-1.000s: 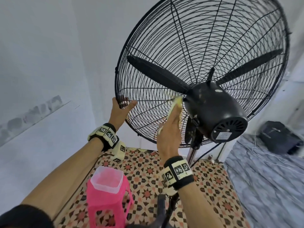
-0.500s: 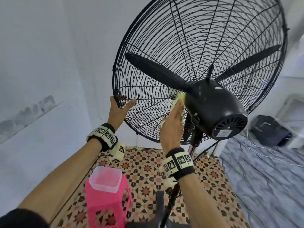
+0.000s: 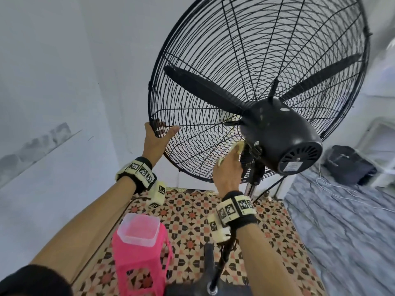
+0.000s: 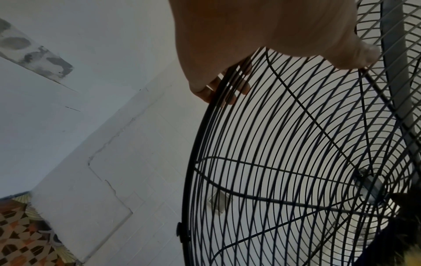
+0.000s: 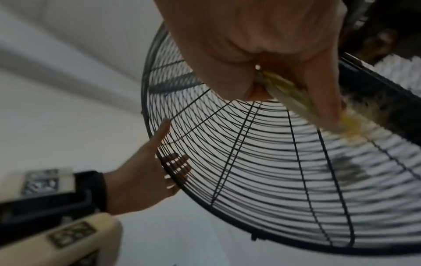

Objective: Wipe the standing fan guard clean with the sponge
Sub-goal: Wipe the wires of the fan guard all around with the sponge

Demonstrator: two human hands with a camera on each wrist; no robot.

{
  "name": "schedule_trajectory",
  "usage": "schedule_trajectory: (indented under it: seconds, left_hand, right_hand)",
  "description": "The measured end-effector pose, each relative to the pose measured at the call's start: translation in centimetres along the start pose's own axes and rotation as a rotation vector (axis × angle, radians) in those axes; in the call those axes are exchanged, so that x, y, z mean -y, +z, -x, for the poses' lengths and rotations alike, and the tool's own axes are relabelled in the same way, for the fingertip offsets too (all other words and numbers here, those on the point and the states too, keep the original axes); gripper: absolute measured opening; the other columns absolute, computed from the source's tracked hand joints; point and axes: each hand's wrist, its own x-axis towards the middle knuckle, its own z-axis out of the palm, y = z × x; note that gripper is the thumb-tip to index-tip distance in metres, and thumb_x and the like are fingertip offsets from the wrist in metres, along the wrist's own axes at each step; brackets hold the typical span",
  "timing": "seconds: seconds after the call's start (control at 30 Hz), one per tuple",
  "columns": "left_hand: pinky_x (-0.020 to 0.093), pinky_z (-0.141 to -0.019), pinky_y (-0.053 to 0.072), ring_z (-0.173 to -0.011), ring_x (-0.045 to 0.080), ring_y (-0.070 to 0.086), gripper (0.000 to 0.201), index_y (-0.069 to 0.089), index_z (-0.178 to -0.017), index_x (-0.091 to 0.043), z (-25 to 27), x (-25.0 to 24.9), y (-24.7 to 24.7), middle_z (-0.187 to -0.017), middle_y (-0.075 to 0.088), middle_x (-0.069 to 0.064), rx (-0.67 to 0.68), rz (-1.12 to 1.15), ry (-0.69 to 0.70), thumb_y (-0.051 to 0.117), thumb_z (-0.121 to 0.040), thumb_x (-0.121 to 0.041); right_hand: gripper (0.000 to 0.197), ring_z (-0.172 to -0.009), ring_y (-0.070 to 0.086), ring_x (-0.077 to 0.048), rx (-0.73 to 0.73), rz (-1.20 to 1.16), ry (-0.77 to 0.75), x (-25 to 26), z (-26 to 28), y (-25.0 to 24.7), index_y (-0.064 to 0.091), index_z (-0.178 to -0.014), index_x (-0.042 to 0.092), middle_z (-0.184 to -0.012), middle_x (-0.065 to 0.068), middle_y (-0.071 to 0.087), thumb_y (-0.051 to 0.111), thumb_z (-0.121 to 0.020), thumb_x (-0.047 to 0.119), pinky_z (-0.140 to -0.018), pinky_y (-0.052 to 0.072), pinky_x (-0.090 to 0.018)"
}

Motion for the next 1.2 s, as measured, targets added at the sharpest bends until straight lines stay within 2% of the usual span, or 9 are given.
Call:
schedule_trajectory:
  seconds: [0.07,0.23,0.33,0.47,0.63,0.8,0.87,1.0,1.2]
  left_hand:
    - [0.049,-0.117,0.041,-0.13,0.023,0.053,0.114,0.037,-0.142,-0.018,-0.1,0.1,-0.2,-0.141,0.054,0.003,-0.002,-0.002,-0.007,0.073,-0.059,-0.089]
    - [0.047,-0.115,0.043,-0.128,0.021,0.055,0.114,0.038,-0.143,-0.019,0.2,0.4,-0.1,-0.139,0.056,0.002,0.002,0.012,-0.014,0.075,-0.06,-0.087]
    - [0.046,-0.115,0.043,-0.126,0.021,0.056,0.109,0.038,-0.141,-0.018,0.1,0.3,-0.2,-0.136,0.056,0.0,0.016,-0.001,-0.017,0.074,-0.063,-0.085]
    - [0.047,-0.116,0.042,-0.131,0.023,0.053,0.111,0.036,-0.141,-0.021,-0.3,0.7,-0.4,-0.141,0.054,0.0,0.018,-0.018,-0.018,0.071,-0.062,-0.09]
    - [0.038,-0.109,0.04,-0.125,0.018,0.05,0.096,0.034,-0.133,-0.028,-0.4,0.6,-0.1,-0.133,0.051,-0.006,0.046,-0.026,0.011,0.069,-0.063,-0.084]
    - [0.039,-0.113,0.039,-0.129,0.019,0.048,0.105,0.032,-0.14,-0.022,-0.8,1.2,-0.2,-0.139,0.049,-0.003,0.036,-0.016,0.022,0.072,-0.065,-0.084]
    - [0.036,-0.115,0.034,-0.132,0.015,0.042,0.107,0.028,-0.148,-0.017,-0.7,1.5,-0.1,-0.147,0.045,-0.002,0.03,-0.018,0.026,0.075,-0.073,-0.078]
    - [0.026,-0.107,0.035,-0.126,0.012,0.047,0.08,0.035,-0.138,-0.029,-0.9,2.2,-0.2,-0.136,0.049,-0.01,0.046,0.019,0.049,0.079,-0.078,-0.06]
    - [0.031,-0.11,0.038,-0.128,0.011,0.049,0.077,0.041,-0.139,-0.03,-1.2,2.4,-0.3,-0.138,0.052,-0.008,0.035,0.067,0.06,0.083,-0.079,-0.055]
  right_hand:
    - [0.085,-0.105,0.064,-0.035,-0.099,-0.113,-0.03,-0.3,0.6,-0.1,-0.003,-0.162,0.013,-0.134,-0.024,0.059,0.056,-0.1,0.016,-0.09,0.057,-0.046]
    - [0.067,-0.107,0.043,-0.021,-0.237,-0.686,0.048,1.5,2.1,0.0,0.02,-0.158,0.038,-0.108,0.005,0.06,0.048,-0.1,0.021,-0.086,0.046,-0.037]
    - [0.06,-0.108,0.056,-0.031,-0.237,-0.856,0.203,2.5,1.4,0.1,0.037,-0.148,0.043,-0.112,-0.005,0.06,0.05,-0.091,0.03,-0.081,0.059,-0.052]
    - [0.04,-0.105,0.066,-0.029,-0.13,-1.029,0.232,1.6,0.9,-0.5,0.06,-0.131,0.025,-0.121,-0.013,0.062,0.053,-0.092,0.016,-0.066,0.064,-0.044]
    - [0.064,-0.103,0.065,-0.03,-0.21,-0.95,0.217,2.1,1.7,0.8,0.037,-0.15,0.04,-0.129,-0.016,0.057,0.052,-0.088,0.032,-0.073,0.064,-0.043]
    - [0.029,-0.093,0.069,-0.017,-0.179,-1.006,0.216,1.2,1.6,0.5,0.065,-0.12,0.021,-0.098,0.006,0.071,0.053,-0.096,0.013,-0.073,0.064,-0.05]
    - [0.034,-0.094,0.07,-0.013,-0.247,-0.976,0.194,1.1,1.3,0.2,0.063,-0.125,0.028,-0.098,0.013,0.072,0.053,-0.094,0.018,-0.078,0.063,-0.05]
    - [0.056,-0.09,0.07,-0.016,-0.291,-0.935,0.144,2.4,1.5,1.4,0.042,-0.148,0.029,-0.108,-0.001,0.069,0.05,-0.094,0.016,-0.075,0.064,-0.045]
    - [0.035,-0.094,0.071,-0.014,-0.2,-0.963,0.159,2.4,2.8,1.3,0.06,-0.129,0.019,-0.095,0.011,0.071,0.051,-0.097,0.008,-0.071,0.064,-0.046]
